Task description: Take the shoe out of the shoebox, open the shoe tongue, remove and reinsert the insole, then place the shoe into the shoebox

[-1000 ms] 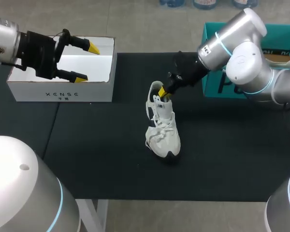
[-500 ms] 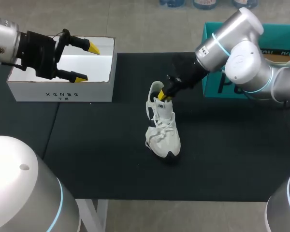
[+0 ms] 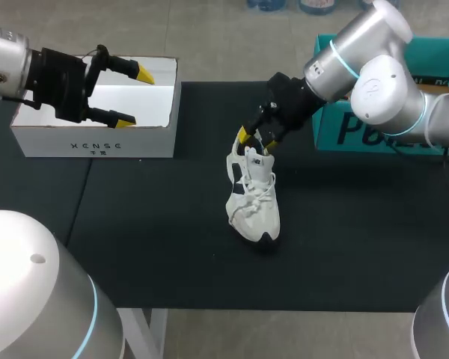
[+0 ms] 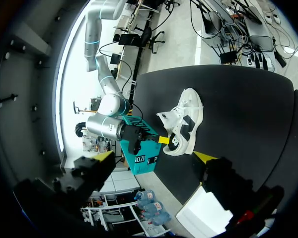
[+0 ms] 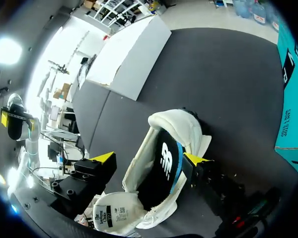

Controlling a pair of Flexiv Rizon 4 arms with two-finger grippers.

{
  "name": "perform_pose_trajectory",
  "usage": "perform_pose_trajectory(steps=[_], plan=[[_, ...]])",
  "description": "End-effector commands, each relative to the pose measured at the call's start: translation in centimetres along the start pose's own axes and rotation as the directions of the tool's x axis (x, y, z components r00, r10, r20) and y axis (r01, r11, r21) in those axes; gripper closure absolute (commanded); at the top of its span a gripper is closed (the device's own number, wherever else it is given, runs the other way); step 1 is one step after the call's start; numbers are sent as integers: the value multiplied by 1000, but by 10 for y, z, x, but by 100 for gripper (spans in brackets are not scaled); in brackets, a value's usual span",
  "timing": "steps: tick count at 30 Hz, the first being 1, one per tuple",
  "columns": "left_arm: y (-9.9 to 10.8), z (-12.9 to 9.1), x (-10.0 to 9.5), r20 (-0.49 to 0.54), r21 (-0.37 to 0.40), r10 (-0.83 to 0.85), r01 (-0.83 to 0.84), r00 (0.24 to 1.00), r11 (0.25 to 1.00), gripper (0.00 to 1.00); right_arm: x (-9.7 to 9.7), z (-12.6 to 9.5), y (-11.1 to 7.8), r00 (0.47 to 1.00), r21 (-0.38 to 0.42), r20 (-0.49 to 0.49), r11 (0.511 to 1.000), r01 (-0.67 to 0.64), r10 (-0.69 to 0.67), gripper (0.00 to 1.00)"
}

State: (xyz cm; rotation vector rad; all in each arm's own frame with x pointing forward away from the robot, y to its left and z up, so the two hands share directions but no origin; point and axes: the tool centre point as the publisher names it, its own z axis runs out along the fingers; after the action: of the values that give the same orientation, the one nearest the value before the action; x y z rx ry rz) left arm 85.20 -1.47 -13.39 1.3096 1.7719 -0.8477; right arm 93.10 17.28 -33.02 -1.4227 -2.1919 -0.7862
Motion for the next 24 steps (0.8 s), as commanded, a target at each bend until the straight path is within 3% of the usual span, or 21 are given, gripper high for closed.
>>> perform_pose_trajectory(steps=[1, 7, 8, 9, 10, 14, 16, 24], plan=[[1, 1, 0, -1, 1, 1, -1, 1000, 1000, 0, 5, -14, -3, 1000, -27, 14, 1000, -1, 1, 0], [1, 1, 0, -1, 1, 1, -1, 1000, 1000, 0, 10, -22, -5, 997, -18, 74, 999, -36, 37, 0], [1, 1, 0, -1, 1, 1, -1, 1000, 1000, 0, 11, -24, -5, 994, -24, 103, 999, -41, 43, 22], [1, 1, 0, -1, 1, 1, -1, 1000, 1000, 0, 12, -26, -5, 989, -14, 142, 999, -42, 44, 74], [1, 1, 0, -1, 1, 1, -1, 1000, 1000, 0, 13, -27, -5, 985, -1, 165, 999, -44, 43, 100], [1, 1, 0, -1, 1, 1, -1, 1000, 1000, 0, 28, -34, 0, 928, 78, 372, 997, -29, -2, 100], [1, 1, 0, -1, 1, 1, -1, 1000, 1000, 0, 31, -37, 2, 907, 90, 421, 996, -26, -14, 100], [1, 1, 0, -1, 1, 1, -1, 1000, 1000, 0, 31, -37, 2, 907, 90, 421, 996, -26, -14, 100]])
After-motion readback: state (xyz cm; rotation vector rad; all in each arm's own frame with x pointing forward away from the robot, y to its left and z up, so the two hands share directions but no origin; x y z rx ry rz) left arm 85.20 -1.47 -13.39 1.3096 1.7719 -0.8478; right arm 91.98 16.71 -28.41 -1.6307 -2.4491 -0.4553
